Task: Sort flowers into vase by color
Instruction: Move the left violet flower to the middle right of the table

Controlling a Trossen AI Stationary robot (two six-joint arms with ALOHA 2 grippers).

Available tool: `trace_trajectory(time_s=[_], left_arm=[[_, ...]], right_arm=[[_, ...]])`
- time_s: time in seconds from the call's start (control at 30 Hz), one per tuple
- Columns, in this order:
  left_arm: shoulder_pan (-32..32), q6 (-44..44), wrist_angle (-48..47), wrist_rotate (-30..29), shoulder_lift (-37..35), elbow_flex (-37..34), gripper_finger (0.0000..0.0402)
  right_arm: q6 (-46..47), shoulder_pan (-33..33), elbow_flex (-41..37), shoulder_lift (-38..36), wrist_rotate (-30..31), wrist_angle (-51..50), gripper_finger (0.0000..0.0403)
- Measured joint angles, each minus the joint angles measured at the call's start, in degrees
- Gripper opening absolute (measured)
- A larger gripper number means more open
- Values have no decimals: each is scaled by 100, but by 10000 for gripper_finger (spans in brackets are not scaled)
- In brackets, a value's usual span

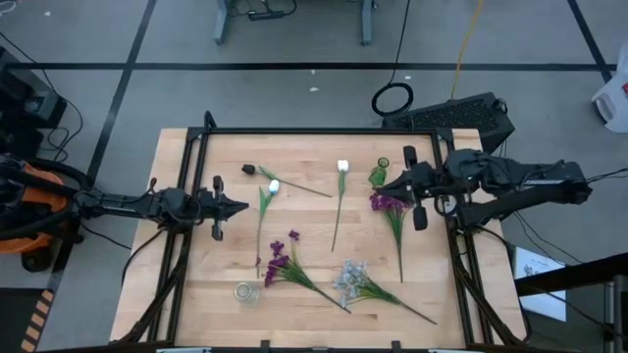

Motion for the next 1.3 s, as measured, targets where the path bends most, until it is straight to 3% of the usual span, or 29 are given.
trace_trajectory(time_s=[0.2, 0.63, 0.8, 0.93, 1.0, 1.3], left_arm=[[0, 205, -101, -197, 288, 591, 2], [0, 119, -1825, -107, 1968, 3412, 2], [0, 1, -2080, 781, 2656, 4366, 2], [0, 483, -1975, 1784, 3072, 4841, 2], [-15, 507, -1970, 1929, 3250, 4969, 2], [-289, -279, -2249, 520, 4243, 4953, 2]], right_arm=[[-7, 0, 0, 292, 2, -104, 0], [-13, 2, -2, 1078, 1, -116, 0], [84, 94, -190, 1386, 10, 123, 0], [206, 171, -831, 1525, 11, 1012, 0], [351, 179, -1181, 1550, 6, 1534, 0], [1302, 244, -2174, 1545, 388, 2469, 0]])
